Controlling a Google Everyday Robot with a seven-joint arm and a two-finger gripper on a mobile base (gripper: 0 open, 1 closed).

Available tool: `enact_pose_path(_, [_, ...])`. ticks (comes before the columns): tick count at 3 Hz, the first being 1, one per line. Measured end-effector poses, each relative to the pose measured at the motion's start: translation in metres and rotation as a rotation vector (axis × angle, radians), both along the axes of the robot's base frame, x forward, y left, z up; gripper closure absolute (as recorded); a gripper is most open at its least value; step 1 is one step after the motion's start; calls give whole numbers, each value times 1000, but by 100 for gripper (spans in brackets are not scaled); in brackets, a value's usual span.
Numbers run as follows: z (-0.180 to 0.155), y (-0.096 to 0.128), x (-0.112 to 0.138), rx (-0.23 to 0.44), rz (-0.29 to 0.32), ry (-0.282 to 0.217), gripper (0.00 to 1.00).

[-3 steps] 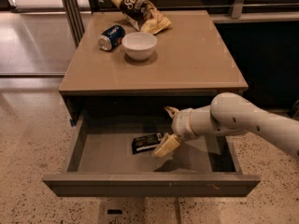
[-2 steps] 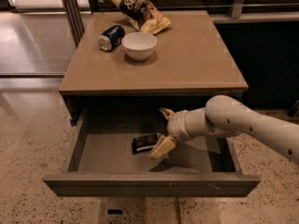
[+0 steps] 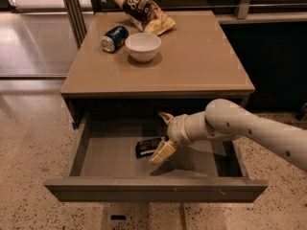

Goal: Pick rxbar chocolate from top drawer and place on counter

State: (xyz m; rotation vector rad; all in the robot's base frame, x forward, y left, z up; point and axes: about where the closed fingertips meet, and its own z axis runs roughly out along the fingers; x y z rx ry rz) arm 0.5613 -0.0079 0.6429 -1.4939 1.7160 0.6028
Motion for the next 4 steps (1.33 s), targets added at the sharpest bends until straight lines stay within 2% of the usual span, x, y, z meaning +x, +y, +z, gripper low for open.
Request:
enact_pose_path(2, [-17,6,1,21,27,46,0])
enact_pose_path(4, [-35,10,1,16,43,80,0])
